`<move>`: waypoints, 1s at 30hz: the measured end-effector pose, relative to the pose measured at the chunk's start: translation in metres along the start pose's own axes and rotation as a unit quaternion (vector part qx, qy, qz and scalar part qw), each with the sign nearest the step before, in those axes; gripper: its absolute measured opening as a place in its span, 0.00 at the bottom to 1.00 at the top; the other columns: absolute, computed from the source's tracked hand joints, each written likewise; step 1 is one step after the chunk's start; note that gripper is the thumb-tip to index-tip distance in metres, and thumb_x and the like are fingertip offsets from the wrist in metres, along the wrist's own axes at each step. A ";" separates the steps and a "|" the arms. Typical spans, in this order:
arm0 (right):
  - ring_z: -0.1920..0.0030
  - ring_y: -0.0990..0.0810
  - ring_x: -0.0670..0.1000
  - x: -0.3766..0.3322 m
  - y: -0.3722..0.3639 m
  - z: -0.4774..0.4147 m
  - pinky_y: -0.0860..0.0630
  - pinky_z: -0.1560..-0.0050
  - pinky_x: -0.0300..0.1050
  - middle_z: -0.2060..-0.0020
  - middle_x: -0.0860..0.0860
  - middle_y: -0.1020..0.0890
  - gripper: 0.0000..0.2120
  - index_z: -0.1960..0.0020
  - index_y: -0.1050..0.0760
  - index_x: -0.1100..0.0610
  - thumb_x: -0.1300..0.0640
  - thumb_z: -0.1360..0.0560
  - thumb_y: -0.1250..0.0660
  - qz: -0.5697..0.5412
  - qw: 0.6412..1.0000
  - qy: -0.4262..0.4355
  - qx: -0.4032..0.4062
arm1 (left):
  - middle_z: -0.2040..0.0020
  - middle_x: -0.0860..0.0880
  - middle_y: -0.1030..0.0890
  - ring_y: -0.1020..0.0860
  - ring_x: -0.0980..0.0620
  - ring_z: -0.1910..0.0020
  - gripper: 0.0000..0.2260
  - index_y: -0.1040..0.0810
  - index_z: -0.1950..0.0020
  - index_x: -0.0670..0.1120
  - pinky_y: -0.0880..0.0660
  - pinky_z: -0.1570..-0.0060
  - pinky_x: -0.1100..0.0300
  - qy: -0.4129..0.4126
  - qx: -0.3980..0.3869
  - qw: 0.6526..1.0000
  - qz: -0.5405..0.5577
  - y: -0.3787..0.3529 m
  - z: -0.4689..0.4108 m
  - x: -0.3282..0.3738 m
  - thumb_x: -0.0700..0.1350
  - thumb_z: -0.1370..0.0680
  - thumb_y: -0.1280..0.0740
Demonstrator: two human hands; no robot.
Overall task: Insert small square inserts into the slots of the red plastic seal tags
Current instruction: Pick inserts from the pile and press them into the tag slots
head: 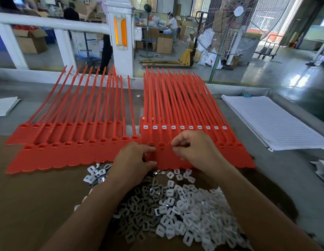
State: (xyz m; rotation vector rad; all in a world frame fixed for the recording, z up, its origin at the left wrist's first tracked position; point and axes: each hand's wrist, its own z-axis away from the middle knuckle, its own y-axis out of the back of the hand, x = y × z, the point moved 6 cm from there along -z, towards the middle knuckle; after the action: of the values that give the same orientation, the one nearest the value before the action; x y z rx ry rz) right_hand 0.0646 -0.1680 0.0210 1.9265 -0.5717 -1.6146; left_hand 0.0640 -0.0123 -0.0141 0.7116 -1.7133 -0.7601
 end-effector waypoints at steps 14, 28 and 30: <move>0.44 0.23 0.47 -0.007 -0.023 -0.039 0.32 0.47 0.35 0.48 0.50 0.18 0.08 0.50 0.18 0.54 0.61 0.27 0.33 0.117 0.990 -0.041 -0.065 | 0.56 0.54 0.31 0.31 0.56 0.55 0.20 0.26 0.37 0.54 0.35 0.53 0.64 -0.009 0.004 1.000 0.002 0.003 0.002 0.004 0.49 0.28 0.30; 0.51 0.22 0.47 -0.001 -0.030 -0.050 0.35 0.66 0.33 0.54 0.45 0.18 0.08 0.61 0.21 0.49 0.62 0.31 0.31 0.140 0.986 -0.076 -0.058 | 0.56 0.53 0.30 0.30 0.55 0.56 0.20 0.25 0.37 0.53 0.34 0.55 0.63 -0.007 -0.001 1.000 -0.009 0.003 0.003 0.005 0.49 0.29 0.30; 0.52 0.22 0.48 0.001 -0.032 -0.053 0.33 0.65 0.36 0.60 0.41 0.20 0.10 0.66 0.22 0.49 0.62 0.31 0.31 0.145 0.983 -0.090 -0.071 | 0.56 0.53 0.30 0.30 0.55 0.56 0.20 0.25 0.37 0.52 0.35 0.55 0.64 -0.009 -0.001 1.000 -0.008 0.003 0.003 0.005 0.49 0.29 0.30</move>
State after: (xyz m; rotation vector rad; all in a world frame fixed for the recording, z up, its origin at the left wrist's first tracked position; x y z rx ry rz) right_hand 0.1161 -0.1370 0.0060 1.5245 -0.7503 -1.6002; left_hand 0.0595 -0.0136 -0.0094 0.7209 -1.7237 -0.7816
